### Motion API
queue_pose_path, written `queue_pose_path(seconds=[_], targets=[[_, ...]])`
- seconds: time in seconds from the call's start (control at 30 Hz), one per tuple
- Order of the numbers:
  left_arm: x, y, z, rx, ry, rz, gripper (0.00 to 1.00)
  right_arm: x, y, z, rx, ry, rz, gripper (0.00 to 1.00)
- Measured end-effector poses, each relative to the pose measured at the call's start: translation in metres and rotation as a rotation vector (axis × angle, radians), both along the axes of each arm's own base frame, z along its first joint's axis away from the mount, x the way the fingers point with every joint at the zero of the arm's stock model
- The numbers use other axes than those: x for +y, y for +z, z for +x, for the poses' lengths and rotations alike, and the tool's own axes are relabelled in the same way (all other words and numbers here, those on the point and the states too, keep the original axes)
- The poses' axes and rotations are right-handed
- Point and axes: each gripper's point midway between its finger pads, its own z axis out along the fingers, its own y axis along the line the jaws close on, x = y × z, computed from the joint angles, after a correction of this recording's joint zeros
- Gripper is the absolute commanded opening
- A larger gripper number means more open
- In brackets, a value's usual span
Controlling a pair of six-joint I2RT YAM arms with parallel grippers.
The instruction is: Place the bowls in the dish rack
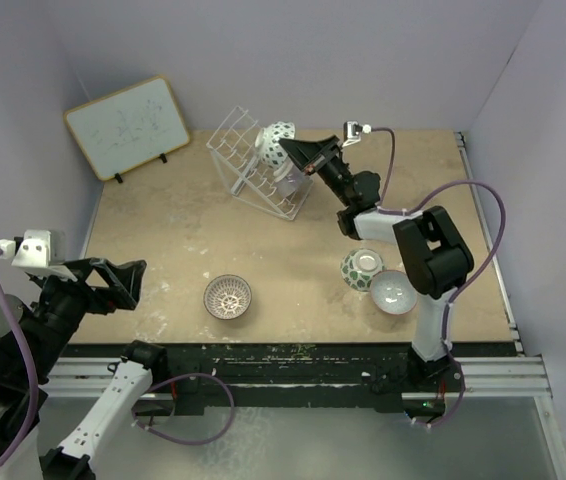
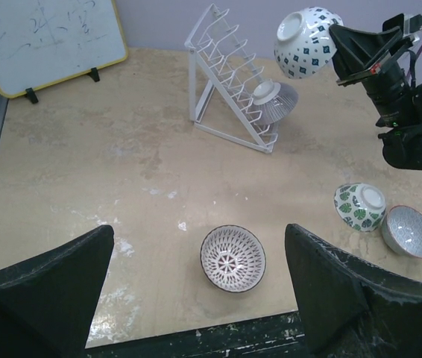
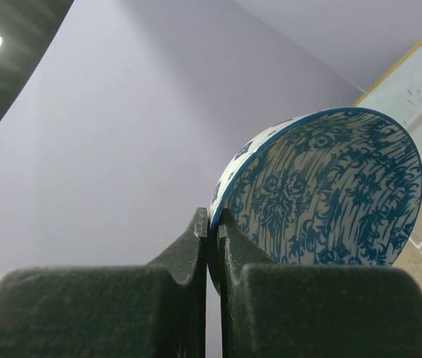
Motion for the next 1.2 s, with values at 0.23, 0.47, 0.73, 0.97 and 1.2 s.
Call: queue_pose_path(seconds=[0.23, 0.47, 0.73, 0.97, 1.2], targets=[[0.001, -0.003, -0.001, 0.014, -0.001, 0.006, 0.99, -0.004, -0.055, 0.032, 0.166, -0.047, 0.03, 0.0], [0.002, -0.004, 0.001, 0.02, 0.005, 0.011, 0.99, -0.01, -0.089, 0.049, 0.251, -0.092, 0.032, 0.0], [0.003, -0.006, 0.003, 0.024, 0.01, 0.021, 0.99, -0.01, -0.099, 0.058, 0.271, -0.098, 0.047, 0.0], [0.003, -0.008, 0.005, 0.031, 0.012, 0.025, 0.99, -0.007, -0.11, 0.066, 0.286, -0.091, 0.049, 0.0], [0.003, -0.01, 0.007, 0.041, 0.012, 0.03, 0.99, -0.003, -0.123, 0.075, 0.302, -0.072, 0.066, 0.0]])
